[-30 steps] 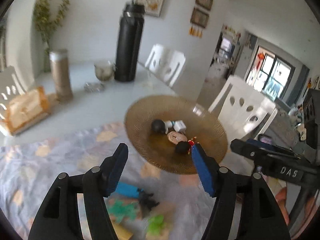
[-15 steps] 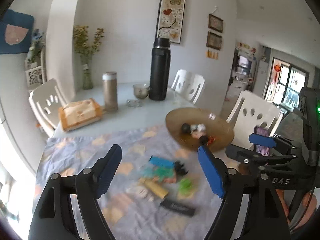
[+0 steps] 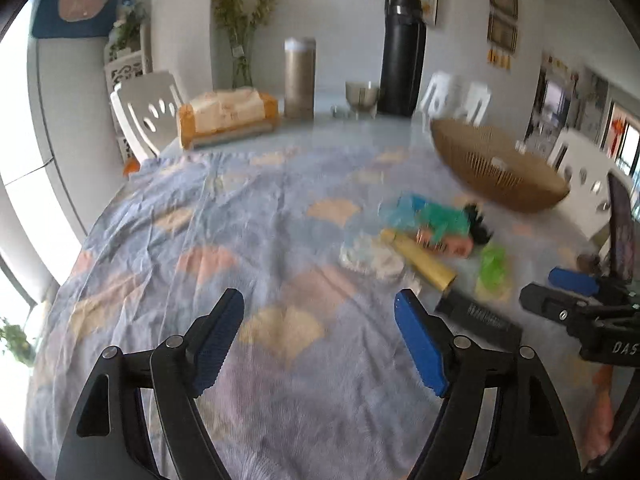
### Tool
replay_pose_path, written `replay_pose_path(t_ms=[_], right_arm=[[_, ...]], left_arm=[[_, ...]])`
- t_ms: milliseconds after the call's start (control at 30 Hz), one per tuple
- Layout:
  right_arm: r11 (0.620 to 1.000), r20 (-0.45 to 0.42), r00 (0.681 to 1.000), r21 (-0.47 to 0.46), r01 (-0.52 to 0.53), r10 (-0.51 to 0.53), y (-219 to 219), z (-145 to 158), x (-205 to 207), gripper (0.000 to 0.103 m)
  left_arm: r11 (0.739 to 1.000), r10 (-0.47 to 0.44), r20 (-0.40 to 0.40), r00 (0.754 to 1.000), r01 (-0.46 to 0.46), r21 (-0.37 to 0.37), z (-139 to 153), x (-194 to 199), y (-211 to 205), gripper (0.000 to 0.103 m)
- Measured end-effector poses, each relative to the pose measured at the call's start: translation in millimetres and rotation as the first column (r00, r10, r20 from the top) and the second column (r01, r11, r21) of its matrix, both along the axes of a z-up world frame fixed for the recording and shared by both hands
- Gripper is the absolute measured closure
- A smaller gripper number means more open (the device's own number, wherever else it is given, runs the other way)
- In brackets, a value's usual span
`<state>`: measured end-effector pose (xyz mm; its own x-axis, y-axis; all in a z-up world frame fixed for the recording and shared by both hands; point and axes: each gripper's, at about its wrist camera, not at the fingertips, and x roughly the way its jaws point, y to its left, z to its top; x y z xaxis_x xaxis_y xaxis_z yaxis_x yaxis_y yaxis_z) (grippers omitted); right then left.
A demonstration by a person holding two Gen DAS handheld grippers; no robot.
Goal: Organize rigid objects
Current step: 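Withdraw both open tools from the bowl back over the table, then grasp the clear blue-spotted packet with the left tool while the right tool grasps the black box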
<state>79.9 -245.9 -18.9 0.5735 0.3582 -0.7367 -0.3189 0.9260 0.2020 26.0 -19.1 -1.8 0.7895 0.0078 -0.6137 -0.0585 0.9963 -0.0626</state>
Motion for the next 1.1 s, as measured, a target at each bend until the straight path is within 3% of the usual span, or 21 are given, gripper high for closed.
replay_pose_path(t_ms=[33,100,367,500,733,1100], right_arm=[[1.0,0.013,1.0,0.005,0.004,-0.004,-1,1,0,0.016],[0.999,-0.007,0.999,0.024,0.037,-0.037,-6,-2,3,0.005],[0.988,-0.076,0.991,0.107,0.114,-0.107,-29,-6,13,0.005],[0.989,-0.044,0.989,0.021,0.145,-0.144,-20,-5,9,0.005],[0.988,0.063,0.997,-0.147,0.053,-0.044,14,1,-7,0.005],[0.997,0.063,0.998,-0.08,0.002,0.003,13,5,-11,0.005]], left_arm=[[1.0,0.002,-0.004,1.0,-0.002,0.002,-1,0,0,0.026],[1.0,0.002,-0.026,1.0,-0.001,0.017,-5,0,-2,0.026],[1.0,0.007,-0.038,0.999,-0.006,0.031,-6,-1,-5,0.026],[1.0,0.017,-0.038,0.999,-0.017,0.005,-6,0,1,0.026],[1.0,0.025,-0.036,0.999,-0.025,0.001,-6,-1,3,0.026],[1.0,0.021,-0.062,0.998,-0.022,-0.007,-8,3,6,0.026]])
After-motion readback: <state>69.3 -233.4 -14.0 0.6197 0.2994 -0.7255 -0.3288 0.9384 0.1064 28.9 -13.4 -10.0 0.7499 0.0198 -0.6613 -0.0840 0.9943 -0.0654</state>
